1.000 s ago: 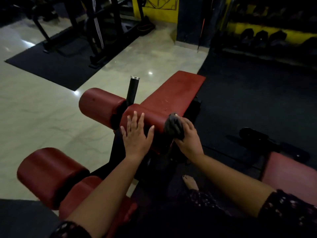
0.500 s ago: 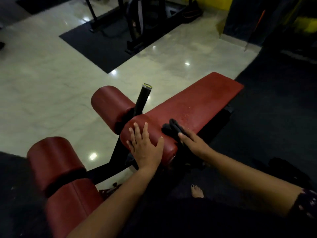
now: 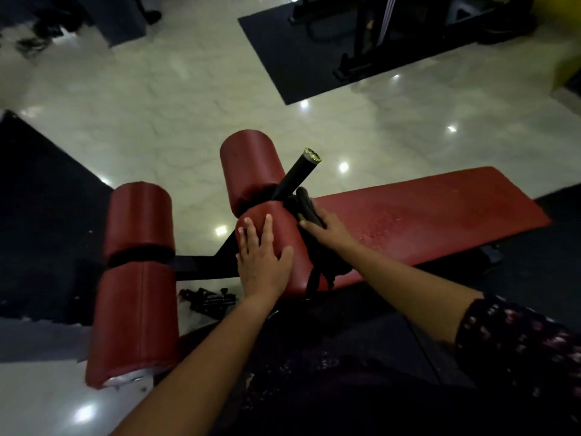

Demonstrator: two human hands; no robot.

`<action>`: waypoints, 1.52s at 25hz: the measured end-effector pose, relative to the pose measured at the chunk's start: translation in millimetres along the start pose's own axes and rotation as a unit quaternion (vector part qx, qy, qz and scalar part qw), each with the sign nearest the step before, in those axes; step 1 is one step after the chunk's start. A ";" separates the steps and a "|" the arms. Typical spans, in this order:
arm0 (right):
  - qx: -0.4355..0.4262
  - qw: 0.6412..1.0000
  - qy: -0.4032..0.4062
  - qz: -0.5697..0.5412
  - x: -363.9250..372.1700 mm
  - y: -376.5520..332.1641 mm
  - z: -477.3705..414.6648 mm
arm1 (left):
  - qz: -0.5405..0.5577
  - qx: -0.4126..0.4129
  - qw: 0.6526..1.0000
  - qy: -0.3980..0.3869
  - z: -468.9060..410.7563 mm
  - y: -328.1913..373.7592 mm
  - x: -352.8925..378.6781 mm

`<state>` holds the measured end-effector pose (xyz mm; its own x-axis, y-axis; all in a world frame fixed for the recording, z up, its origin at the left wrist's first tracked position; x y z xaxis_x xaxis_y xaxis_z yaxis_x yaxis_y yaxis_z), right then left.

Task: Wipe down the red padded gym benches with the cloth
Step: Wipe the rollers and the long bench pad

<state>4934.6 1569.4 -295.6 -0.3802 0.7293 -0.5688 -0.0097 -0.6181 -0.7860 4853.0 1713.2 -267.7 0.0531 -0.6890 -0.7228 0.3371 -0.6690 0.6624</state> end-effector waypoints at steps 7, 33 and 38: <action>-0.091 0.988 -0.068 0.106 -2.1 52.1 107.2 | 0.029 0.000 0.999 0.023 1.5 2.0 -1.3; 0.023 0.976 -0.017 0.218 -47.6 -57.9 4.1 | 0.079 -0.064 0.994 0.031 10.5 -2.3 -8.7; -0.064 0.971 -0.006 0.230 -40.8 -94.3 -8.2 | 0.087 -0.059 0.994 0.026 10.9 -2.3 -10.7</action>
<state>4958.6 1600.3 -200.3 -0.3284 0.3802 -0.8647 0.2783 -0.8358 -0.4732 4841.4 1719.0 -259.4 0.1672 -0.7744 -0.6102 0.4261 -0.5014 0.7531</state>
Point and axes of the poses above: each hand's wrist, its own z-axis away from the middle knuckle, its own x-axis out of the palm, y = z × x, the point moved 5 cm from there along -z, towards the middle knuckle, and after that the axes turned 14 degrees about z, right-handed, at the moved point
